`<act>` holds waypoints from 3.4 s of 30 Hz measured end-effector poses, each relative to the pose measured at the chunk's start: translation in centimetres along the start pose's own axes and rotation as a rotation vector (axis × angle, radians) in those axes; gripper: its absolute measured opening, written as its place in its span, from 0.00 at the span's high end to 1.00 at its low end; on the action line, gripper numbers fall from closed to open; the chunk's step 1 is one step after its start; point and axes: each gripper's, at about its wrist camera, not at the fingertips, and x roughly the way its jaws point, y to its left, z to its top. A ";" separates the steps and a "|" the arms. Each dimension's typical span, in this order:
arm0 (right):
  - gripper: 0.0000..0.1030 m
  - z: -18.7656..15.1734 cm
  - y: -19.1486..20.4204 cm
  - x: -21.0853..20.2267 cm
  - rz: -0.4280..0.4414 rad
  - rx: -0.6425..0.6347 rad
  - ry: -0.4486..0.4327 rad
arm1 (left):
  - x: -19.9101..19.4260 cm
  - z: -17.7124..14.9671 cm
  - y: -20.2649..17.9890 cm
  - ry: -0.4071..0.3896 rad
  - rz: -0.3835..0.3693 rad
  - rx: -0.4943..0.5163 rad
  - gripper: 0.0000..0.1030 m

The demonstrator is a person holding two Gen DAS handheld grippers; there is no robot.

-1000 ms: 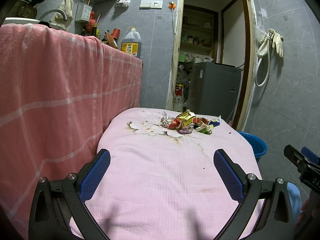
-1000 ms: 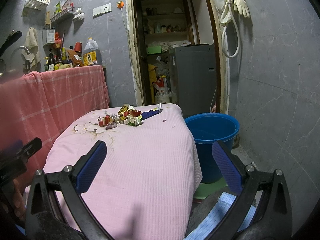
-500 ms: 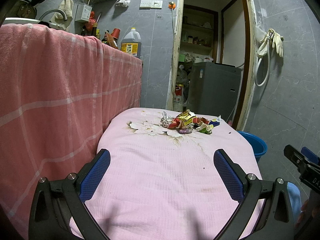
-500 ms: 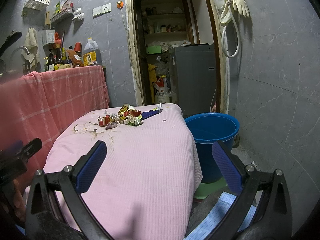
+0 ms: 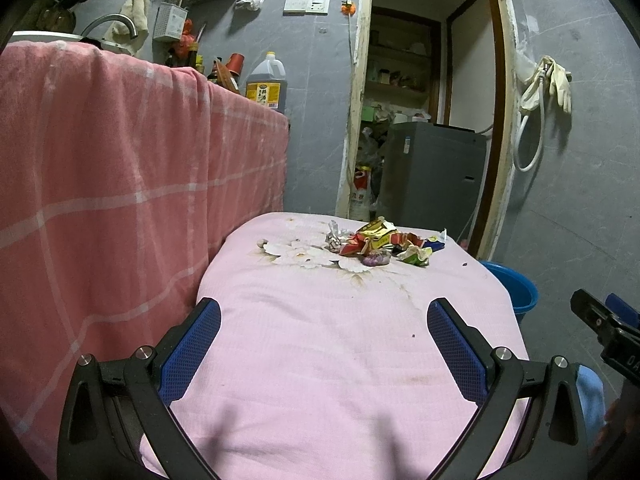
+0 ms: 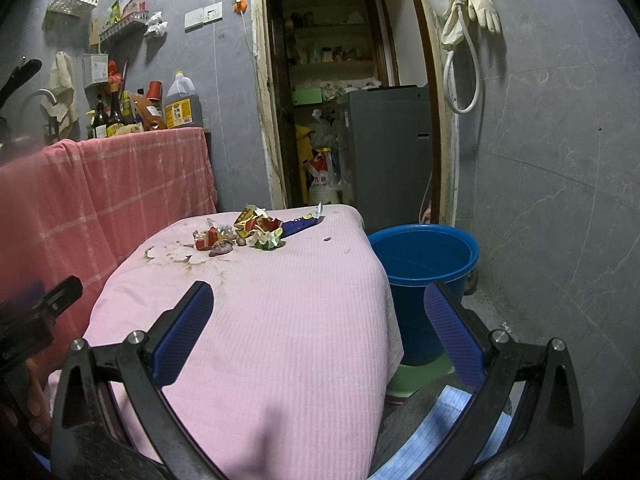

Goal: Collect trash

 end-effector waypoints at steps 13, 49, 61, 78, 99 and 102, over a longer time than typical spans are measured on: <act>0.00 1.4 0.7 1.1 0.000 -0.009 -0.008 | 1.0 1.4 0.1 0.002 0.022 -0.008 0.02; 0.00 6.0 -0.7 13.5 0.083 -0.048 0.005 | 13.8 6.4 1.0 0.165 -0.029 -0.010 0.02; 0.23 6.3 0.5 20.6 0.204 -0.111 0.144 | 18.3 6.2 -0.2 0.268 -0.109 0.036 0.08; 0.61 5.3 2.9 27.5 0.401 -0.147 0.389 | 22.6 5.6 -1.8 0.446 -0.250 0.088 0.55; 0.81 4.4 2.2 29.3 0.479 -0.070 0.465 | 25.3 5.7 -2.9 0.508 -0.329 0.151 0.72; 0.82 4.2 1.8 28.1 0.482 -0.061 0.433 | 24.8 5.6 -2.9 0.509 -0.327 0.137 0.73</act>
